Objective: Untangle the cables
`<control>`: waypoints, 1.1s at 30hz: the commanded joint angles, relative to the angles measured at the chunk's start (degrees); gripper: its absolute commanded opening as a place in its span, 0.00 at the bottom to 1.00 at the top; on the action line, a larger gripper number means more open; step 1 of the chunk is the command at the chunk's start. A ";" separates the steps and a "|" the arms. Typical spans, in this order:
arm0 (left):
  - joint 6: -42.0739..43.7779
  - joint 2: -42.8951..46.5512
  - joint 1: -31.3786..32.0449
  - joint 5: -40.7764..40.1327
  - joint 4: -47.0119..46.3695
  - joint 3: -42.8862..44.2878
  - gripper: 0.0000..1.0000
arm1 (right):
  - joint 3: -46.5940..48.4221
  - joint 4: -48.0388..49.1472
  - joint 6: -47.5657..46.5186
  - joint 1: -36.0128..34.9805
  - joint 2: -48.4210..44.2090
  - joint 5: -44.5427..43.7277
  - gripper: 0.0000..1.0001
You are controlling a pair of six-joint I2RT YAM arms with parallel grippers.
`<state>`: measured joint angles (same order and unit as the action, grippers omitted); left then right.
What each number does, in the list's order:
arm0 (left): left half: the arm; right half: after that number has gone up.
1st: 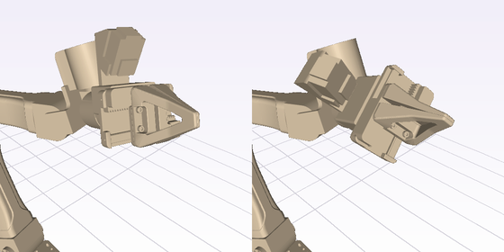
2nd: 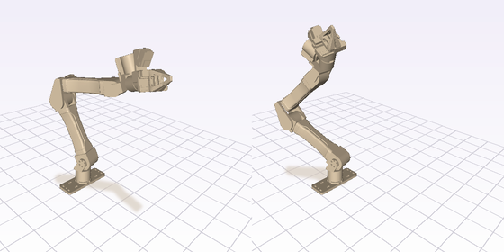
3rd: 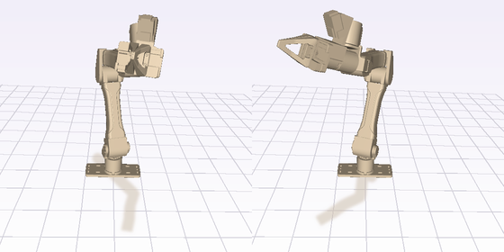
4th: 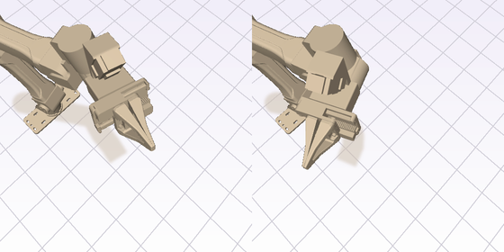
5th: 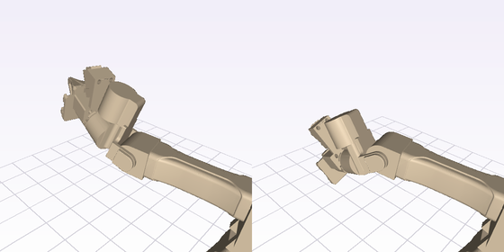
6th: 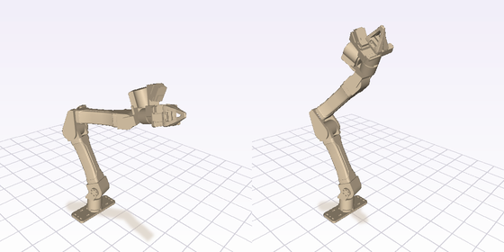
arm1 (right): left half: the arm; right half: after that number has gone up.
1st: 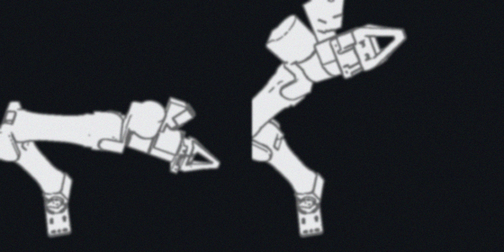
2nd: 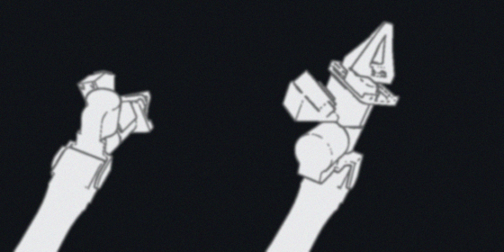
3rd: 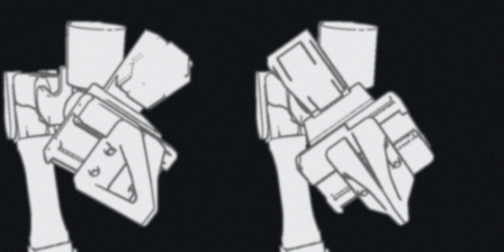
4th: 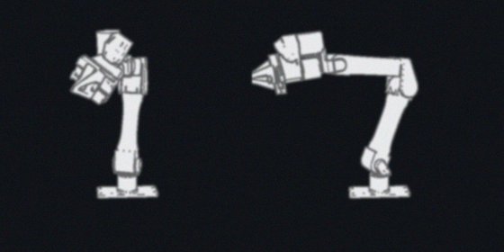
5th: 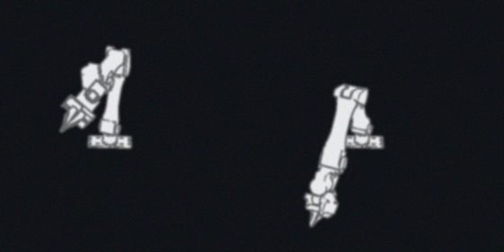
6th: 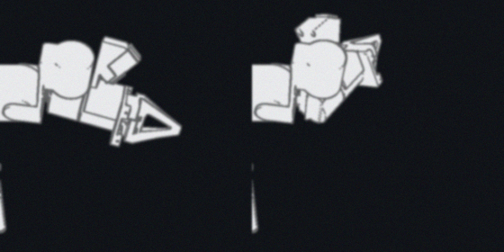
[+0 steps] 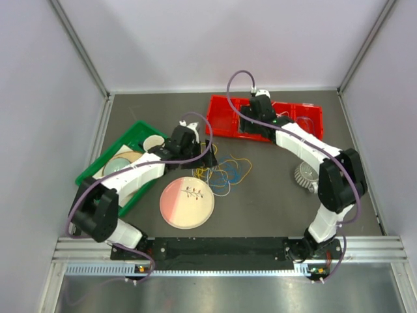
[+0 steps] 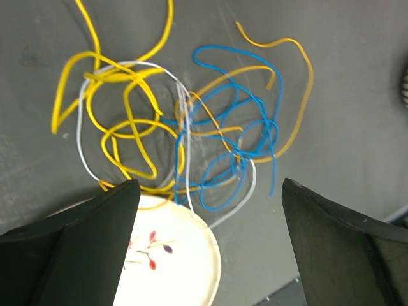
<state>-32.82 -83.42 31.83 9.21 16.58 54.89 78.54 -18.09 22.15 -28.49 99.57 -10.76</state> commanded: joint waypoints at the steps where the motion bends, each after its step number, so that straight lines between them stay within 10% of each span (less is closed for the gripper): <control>1: 1.96 -3.76 0.95 -11.45 0.73 4.87 0.97 | -3.99 3.32 2.37 -0.34 -5.96 0.92 0.61; 21: 4.52 -23.01 1.92 -23.37 -4.97 16.03 0.94 | -11.39 3.50 3.51 -1.22 -10.80 0.57 0.61; 28: 4.16 -25.13 1.92 -21.43 -7.35 17.26 0.74 | -12.80 3.50 3.78 -1.22 -11.76 0.48 0.61; 33: 4.96 -23.64 1.92 -21.25 -7.09 17.70 0.30 | -13.94 3.50 3.86 -1.22 -12.20 0.39 0.61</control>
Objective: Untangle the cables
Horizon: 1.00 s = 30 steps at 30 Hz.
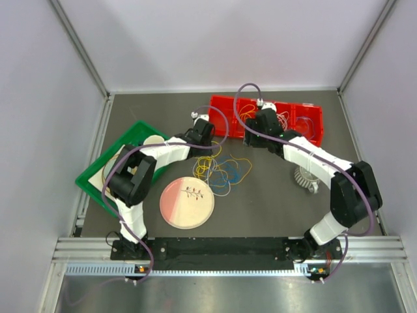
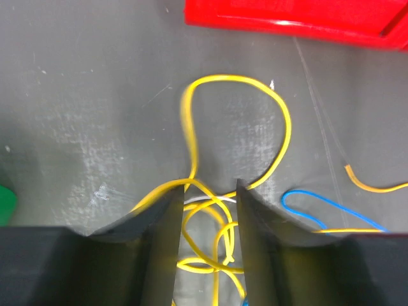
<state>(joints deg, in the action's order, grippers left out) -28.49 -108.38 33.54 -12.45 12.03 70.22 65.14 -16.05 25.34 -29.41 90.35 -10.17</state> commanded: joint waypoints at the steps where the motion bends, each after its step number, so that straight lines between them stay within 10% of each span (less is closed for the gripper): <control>1: 0.98 1.67 0.21 0.58 -2.28 2.73 0.22 | -0.72 1.55 0.85 -0.30 -3.33 -0.11 0.61; 3: 1.94 2.38 0.21 1.02 -0.79 3.61 0.00 | -1.16 1.64 1.29 -0.30 -3.77 -0.37 0.61; 15: 3.62 15.54 0.03 15.07 0.46 8.89 0.00 | -6.61 4.80 3.22 -1.61 -7.82 3.14 0.61; 20: 5.28 17.24 0.12 9.21 5.09 9.94 0.00 | -8.54 5.33 4.36 -5.13 -6.67 2.88 0.62; 21: 6.59 16.71 0.04 5.63 6.24 9.85 0.03 | -8.89 5.68 4.97 -5.31 -6.41 2.88 0.62; 26: 8.71 12.67 0.21 -0.47 12.75 10.38 0.81 | -9.60 5.86 5.33 -5.66 -6.59 2.27 0.62; 30: 9.77 10.65 0.12 -2.40 12.84 9.85 0.96 | -9.51 5.95 4.98 -5.66 -7.11 1.48 0.62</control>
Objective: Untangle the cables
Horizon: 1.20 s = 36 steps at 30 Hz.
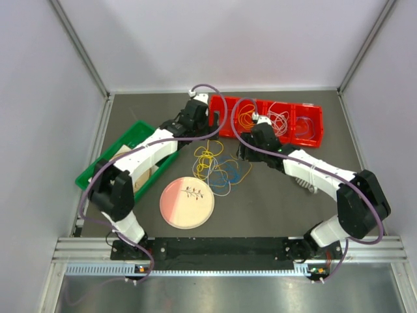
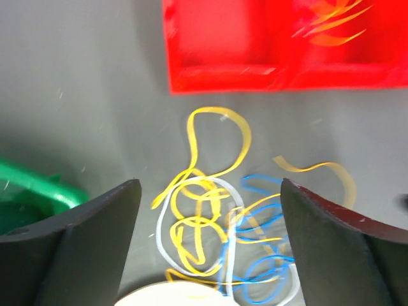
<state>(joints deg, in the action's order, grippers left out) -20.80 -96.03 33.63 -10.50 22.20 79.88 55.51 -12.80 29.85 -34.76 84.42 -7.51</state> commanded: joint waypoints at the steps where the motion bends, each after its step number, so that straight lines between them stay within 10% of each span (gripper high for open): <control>1: 2.16 -2.23 0.04 -4.61 2.68 0.19 0.99 | 0.13 2.60 0.30 -0.30 -1.36 -1.28 0.62; 15: 1.20 -15.15 -0.58 0.82 3.21 2.83 0.99 | 0.31 2.08 0.04 -0.30 -1.10 -1.19 0.62; 20: 0.32 -16.73 -1.11 4.44 2.85 3.27 0.66 | 0.39 1.90 -0.14 -0.22 -1.10 -1.37 0.62; 24: 0.23 -15.77 -1.11 3.48 2.68 3.62 0.03 | 0.48 1.81 -0.23 -0.22 -1.36 -1.54 0.62; 36: -0.12 0.99 -1.81 7.77 1.73 6.44 0.00 | 0.31 2.07 0.74 -0.22 -1.28 0.47 0.62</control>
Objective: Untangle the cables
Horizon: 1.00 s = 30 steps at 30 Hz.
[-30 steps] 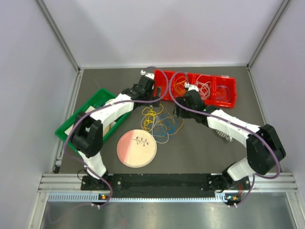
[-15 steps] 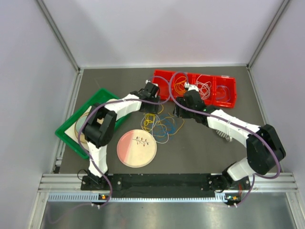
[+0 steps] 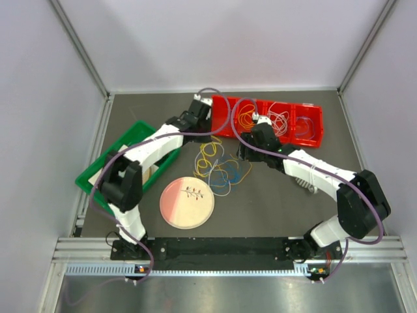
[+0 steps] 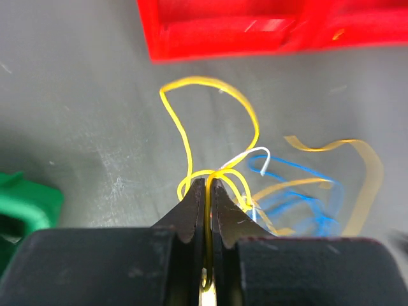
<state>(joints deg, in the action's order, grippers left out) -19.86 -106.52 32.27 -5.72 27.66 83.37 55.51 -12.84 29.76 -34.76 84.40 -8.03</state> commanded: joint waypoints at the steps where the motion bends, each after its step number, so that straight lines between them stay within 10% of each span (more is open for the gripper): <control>1: -2.02 12.90 -0.37 3.16 -4.54 2.41 0.00 | 0.39 2.12 1.78 -0.30 -1.08 1.52 0.62; 30: -5.37 24.69 -0.98 13.53 -5.78 2.24 0.00 | 4.96 4.93 4.78 -5.93 5.24 0.39 0.68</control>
<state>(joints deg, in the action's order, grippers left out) -25.43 -84.47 31.53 4.51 23.20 85.43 54.22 -9.06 36.36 -40.14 88.20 -6.20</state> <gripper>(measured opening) 0.047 0.670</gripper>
